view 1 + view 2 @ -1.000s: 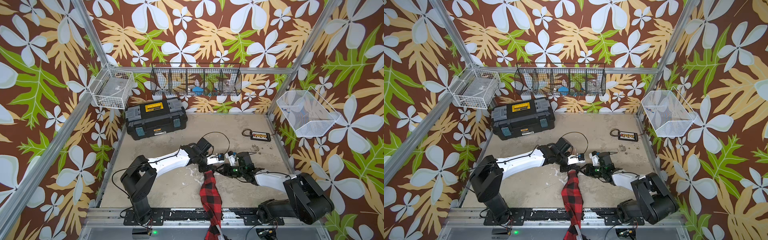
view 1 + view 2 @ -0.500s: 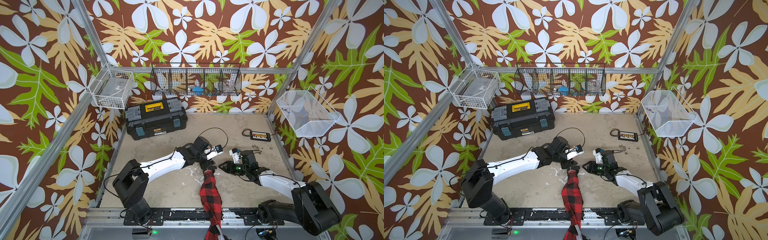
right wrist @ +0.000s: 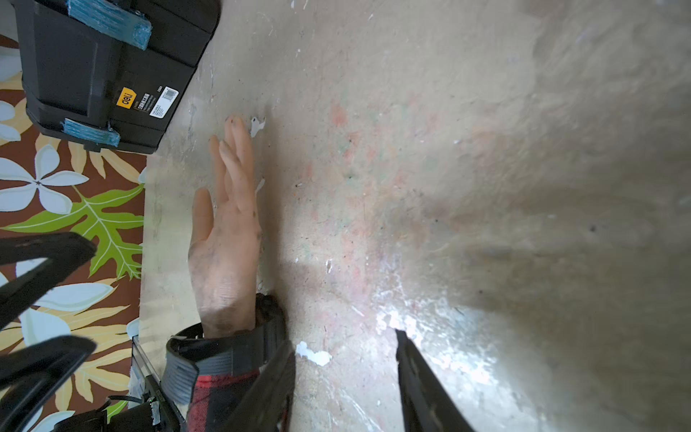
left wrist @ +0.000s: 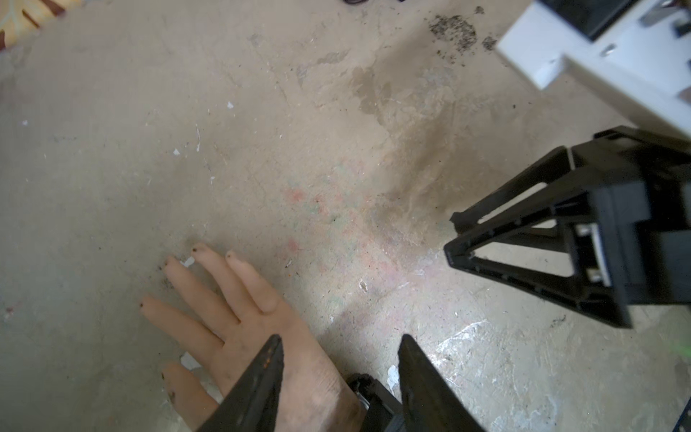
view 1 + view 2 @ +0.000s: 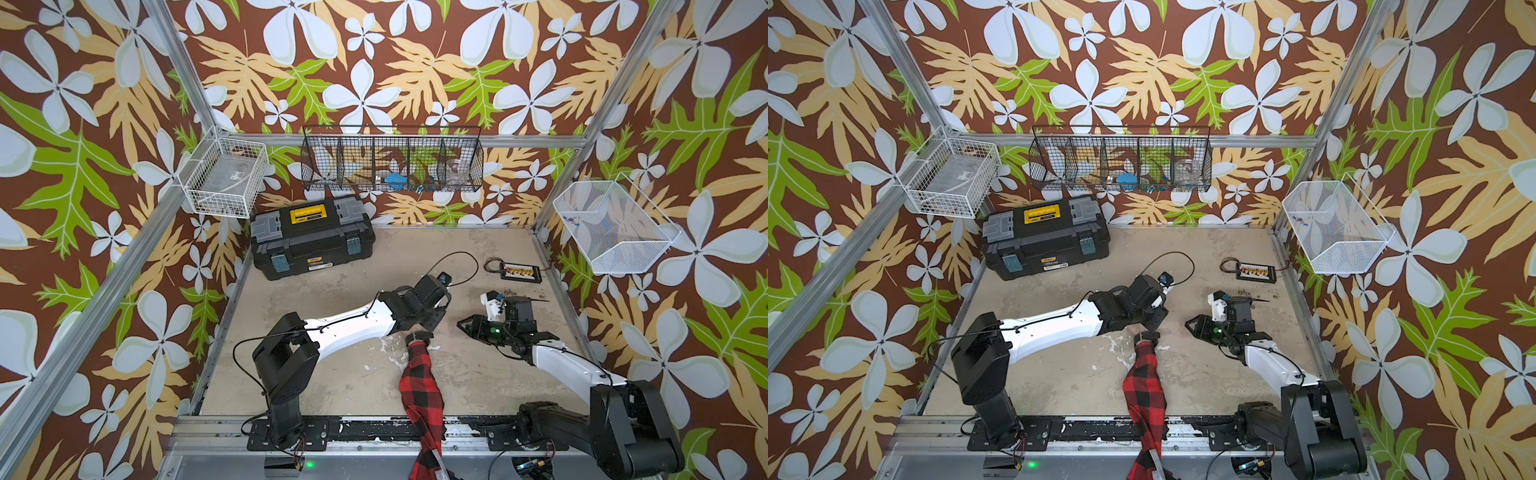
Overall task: Take off the watch
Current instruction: Untie the watch from the hand.
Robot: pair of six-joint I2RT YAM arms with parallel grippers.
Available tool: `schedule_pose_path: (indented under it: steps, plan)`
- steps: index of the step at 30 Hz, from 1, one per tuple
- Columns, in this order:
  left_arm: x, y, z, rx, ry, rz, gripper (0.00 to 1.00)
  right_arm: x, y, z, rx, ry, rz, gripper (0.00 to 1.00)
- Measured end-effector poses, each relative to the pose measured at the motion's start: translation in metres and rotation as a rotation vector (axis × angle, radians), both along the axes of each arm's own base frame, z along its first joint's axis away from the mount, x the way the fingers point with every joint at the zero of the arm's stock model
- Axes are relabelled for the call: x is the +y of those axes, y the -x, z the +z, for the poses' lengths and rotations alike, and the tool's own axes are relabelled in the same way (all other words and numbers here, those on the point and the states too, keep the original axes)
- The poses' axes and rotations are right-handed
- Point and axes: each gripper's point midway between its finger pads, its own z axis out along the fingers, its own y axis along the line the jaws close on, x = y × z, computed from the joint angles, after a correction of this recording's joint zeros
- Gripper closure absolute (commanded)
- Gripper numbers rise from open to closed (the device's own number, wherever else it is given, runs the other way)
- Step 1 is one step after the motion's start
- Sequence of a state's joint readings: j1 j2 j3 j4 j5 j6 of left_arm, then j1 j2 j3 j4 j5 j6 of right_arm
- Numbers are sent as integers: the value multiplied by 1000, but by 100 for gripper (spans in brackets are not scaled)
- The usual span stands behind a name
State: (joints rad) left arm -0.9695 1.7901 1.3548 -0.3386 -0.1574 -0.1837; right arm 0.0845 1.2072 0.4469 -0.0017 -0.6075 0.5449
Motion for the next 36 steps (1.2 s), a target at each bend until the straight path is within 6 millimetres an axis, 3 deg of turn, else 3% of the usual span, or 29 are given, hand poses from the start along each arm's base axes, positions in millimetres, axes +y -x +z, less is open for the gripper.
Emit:
schedule_pose_path:
  steps: [11, 17, 26, 32, 36]
  plan:
    - [-25, 16, -30, -11, -142, 101, 37, -13, -5, 4, -7, 17, 16, 54]
    - [-15, 21, -51, -44, -288, 141, 35, -16, -7, 2, -3, 23, 22, 54]
    - [4, 21, -43, -74, -325, 185, 38, -15, -7, -1, 5, 23, 30, 54]
    - [11, 26, -33, -75, -290, 184, 48, -14, -8, 2, -5, 22, 38, 54]
    - [10, 29, -27, -71, -249, 176, 44, -14, -8, 3, -5, 21, 39, 54]
